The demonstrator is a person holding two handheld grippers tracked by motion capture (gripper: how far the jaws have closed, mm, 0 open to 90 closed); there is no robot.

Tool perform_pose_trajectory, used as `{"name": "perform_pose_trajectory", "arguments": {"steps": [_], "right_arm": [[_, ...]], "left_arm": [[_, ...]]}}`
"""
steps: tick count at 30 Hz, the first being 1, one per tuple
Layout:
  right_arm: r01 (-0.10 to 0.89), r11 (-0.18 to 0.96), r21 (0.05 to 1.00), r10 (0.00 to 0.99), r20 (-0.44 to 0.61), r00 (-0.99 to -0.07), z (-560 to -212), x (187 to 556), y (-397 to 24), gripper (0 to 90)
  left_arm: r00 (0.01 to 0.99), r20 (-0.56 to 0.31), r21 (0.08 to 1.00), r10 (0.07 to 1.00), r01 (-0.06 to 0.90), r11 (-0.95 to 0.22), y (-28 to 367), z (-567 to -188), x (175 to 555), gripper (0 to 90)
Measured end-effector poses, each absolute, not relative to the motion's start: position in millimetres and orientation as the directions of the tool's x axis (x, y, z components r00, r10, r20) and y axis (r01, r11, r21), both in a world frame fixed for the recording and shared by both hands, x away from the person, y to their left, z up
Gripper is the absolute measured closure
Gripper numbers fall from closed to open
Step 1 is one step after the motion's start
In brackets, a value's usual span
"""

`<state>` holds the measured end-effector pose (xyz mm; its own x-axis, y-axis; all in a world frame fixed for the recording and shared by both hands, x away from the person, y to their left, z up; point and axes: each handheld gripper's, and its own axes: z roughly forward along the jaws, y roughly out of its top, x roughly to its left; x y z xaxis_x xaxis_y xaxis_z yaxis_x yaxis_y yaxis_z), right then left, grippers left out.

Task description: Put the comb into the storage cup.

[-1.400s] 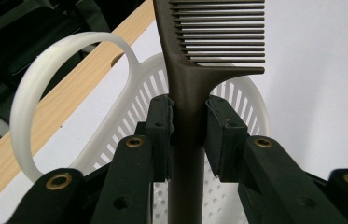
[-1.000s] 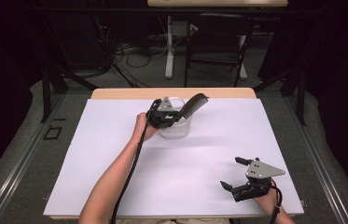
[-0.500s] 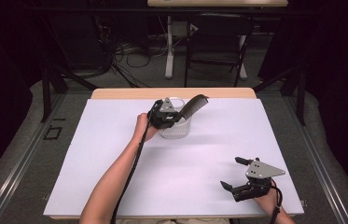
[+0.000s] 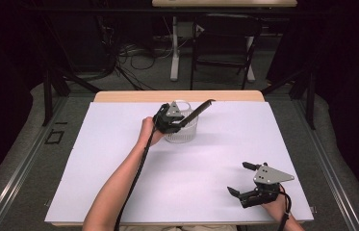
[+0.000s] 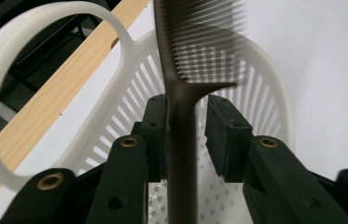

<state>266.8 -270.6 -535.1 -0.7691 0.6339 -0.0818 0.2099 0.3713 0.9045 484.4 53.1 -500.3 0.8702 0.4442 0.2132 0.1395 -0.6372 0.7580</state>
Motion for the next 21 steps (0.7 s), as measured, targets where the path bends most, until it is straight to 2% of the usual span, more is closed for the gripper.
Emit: {"name": "perform_pose_trajectory", "arguments": {"steps": [5,18,21], "right_arm": [[0.211,0.370,0.905,0.634,-0.080,-0.769,-535.0,266.8,-270.2,1.3],[0.214,0.372,0.903,0.635,-0.079,-0.769,-535.3,267.3,-269.9,1.3],[0.214,0.372,0.903,0.635,-0.079,-0.768,-535.2,267.2,-269.8,1.3]], "left_arm": [[0.873,0.208,0.770,0.441,0.132,-0.625,54.1,-497.6,483.0,63.0],[0.871,0.165,0.812,0.463,0.147,-0.565,62.5,-482.7,475.6,34.2],[0.872,0.153,0.818,0.465,0.153,-0.555,64.9,-478.9,473.4,30.3]]}}
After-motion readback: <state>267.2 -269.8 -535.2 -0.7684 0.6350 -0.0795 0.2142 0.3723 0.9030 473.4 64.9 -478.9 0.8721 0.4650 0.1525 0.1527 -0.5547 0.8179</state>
